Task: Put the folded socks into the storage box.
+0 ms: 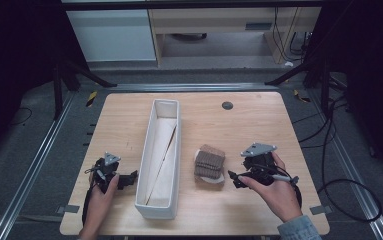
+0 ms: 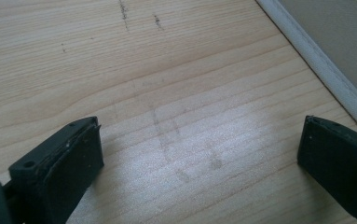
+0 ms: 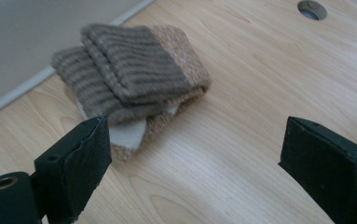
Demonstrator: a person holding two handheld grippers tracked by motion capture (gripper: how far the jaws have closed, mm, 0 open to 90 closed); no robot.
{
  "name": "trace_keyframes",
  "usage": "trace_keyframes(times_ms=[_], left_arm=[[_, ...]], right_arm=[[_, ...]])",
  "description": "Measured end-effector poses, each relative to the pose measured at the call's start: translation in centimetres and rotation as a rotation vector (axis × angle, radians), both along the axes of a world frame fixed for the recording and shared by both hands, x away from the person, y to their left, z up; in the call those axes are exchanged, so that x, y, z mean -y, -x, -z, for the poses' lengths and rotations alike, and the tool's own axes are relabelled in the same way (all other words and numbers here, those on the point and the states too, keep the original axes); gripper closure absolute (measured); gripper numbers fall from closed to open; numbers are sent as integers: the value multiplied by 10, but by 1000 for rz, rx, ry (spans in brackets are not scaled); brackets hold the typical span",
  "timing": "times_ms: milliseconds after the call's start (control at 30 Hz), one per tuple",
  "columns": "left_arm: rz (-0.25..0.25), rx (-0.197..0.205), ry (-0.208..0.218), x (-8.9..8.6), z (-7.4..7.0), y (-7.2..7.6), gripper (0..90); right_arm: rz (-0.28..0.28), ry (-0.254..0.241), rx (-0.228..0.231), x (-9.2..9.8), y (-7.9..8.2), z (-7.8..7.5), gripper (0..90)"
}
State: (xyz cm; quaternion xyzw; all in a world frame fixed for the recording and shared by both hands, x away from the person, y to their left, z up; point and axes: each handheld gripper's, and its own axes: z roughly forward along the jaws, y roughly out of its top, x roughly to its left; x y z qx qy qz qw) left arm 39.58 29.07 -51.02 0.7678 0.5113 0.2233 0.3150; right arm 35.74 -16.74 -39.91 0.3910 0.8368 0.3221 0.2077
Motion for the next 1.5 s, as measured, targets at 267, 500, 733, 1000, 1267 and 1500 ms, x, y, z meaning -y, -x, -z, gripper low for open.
trace_keyframes(times_ms=[267,500,733,1000,1267,1500], left_arm=[[0,0,0,0,0,0,0],[0,0,0,0,0,0,0],[0,0,0,0,0,0,0],[0,0,0,0,0,0,0],[1,-1,0,0,0,0,0],[1,0,0,0,0,0,0]], right_arm=[[-59,11,-17,-14,-11,-21,132],[-103,29,-32,-25,-18,-29,162],[-139,46,-48,-37,-24,-37,148],[-192,59,-66,-50,-30,-39,260],[-241,84,-87,-59,-33,-37,309],[-271,111,-108,-70,-36,-31,356]])
